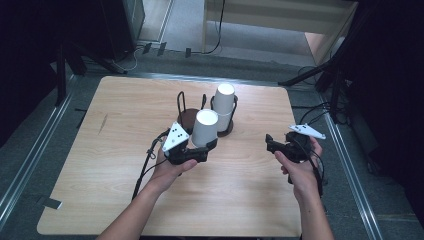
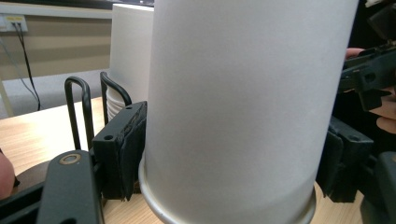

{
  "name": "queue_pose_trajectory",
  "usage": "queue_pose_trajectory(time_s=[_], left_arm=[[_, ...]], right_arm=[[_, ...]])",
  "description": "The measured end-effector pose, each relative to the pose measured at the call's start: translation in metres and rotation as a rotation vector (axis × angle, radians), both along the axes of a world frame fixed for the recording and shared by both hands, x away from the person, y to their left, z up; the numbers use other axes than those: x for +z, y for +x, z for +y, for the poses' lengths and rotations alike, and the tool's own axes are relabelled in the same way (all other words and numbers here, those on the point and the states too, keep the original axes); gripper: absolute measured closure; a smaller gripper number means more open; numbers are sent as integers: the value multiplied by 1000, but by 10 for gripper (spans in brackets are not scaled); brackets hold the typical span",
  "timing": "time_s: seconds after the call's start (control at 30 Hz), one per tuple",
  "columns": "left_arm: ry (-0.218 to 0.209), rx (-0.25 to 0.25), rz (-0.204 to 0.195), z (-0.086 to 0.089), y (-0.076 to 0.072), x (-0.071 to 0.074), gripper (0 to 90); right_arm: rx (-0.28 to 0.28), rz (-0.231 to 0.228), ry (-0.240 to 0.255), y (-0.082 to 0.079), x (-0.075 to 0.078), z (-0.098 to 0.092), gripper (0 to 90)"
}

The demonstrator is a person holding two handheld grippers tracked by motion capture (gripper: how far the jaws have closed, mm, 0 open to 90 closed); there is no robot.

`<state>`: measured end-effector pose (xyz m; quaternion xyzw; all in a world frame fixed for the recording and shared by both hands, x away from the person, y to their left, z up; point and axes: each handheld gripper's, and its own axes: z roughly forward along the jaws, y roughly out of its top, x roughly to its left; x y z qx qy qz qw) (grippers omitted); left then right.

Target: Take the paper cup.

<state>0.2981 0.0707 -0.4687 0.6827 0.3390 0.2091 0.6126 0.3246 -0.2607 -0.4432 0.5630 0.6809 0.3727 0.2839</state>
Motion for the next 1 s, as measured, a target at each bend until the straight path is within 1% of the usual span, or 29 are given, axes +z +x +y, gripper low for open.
queue_pose_trajectory(time_s=[0.03, 0.07, 0.1, 0.13, 0.17, 0.2, 0.23, 0.3, 0.37, 0.4, 0.43, 0.47, 0.5, 0.53, 0.6, 0.67, 0.73, 0.8, 0.83, 0.87, 0.9, 0.93, 0.97, 1.0], left_arm=[[0, 0, 0, 0, 0, 0, 226], [-2, -1, 1, 0, 0, 0, 226], [-4, 0, 1, 0, 0, 0, 225], [-5, 0, 1, 0, -1, 0, 225], [-5, 0, 1, 0, -1, 0, 225], [-5, 0, 1, 1, -1, -1, 226], [-6, 0, 1, 1, -1, -1, 226], [-6, -1, 2, 1, -1, -1, 226], [-2, -3, 2, 1, -1, -2, 226], [-3, 0, 3, 1, -1, -3, 226], [-2, 0, 4, 1, -1, -3, 226], [-3, 0, 6, 1, -1, -4, 227], [-3, 1, 8, 1, -1, -4, 227], [0, 0, 6, 1, -1, -5, 226], [3, -2, 10, 1, -1, -6, 227], [5, -2, 10, 0, -1, -7, 227], [3, -3, 10, 0, -2, -7, 227], [3, -4, 7, 0, -2, -8, 227], [3, -4, 7, 0, -2, -8, 227], [0, -5, 9, -1, -3, -8, 227], [0, -5, 9, -1, -3, -8, 227], [2, -6, 8, -1, -3, -9, 227], [2, -6, 8, -1, -3, -9, 227], [2, -8, 8, -2, -3, -10, 227]], right_arm=[[0, 0, 0, 0, 0, 0, 171], [-1, -19, 0, -2, -2, 1, 167], [0, -42, 5, -3, -4, 2, 159], [0, -90, 23, -7, -7, 5, 156], [0, -90, 23, -7, -7, 5, 156], [4, -131, 38, -11, -11, 7, 156], [4, -131, 38, -11, -11, 7, 156], [9, -168, 47, -14, -15, 10, 151], [28, -201, 54, -19, -18, 15, 142], [33, -209, 64, -21, -18, 17, 141], [57, -219, 97, -25, -18, 24, 134], [70, -230, 105, -27, -17, 27, 134], [70, -230, 105, -27, -17, 27, 134], [79, -241, 111, -29, -15, 31, 134], [97, -259, 144, -35, -10, 40, 133], [105, -269, 162, -38, -6, 47, 129], [131, -296, 193, -45, 1, 58, 122], [147, -313, 199, -50, 4, 65, 103], [147, -313, 199, -50, 4, 65, 103], [148, -318, 205, -53, 5, 71, 93], [148, -318, 205, -53, 5, 71, 93], [166, -318, 220, -56, 6, 78, 84], [166, -318, 220, -56, 6, 78, 84], [181, -318, 223, -59, 6, 85, 83]])
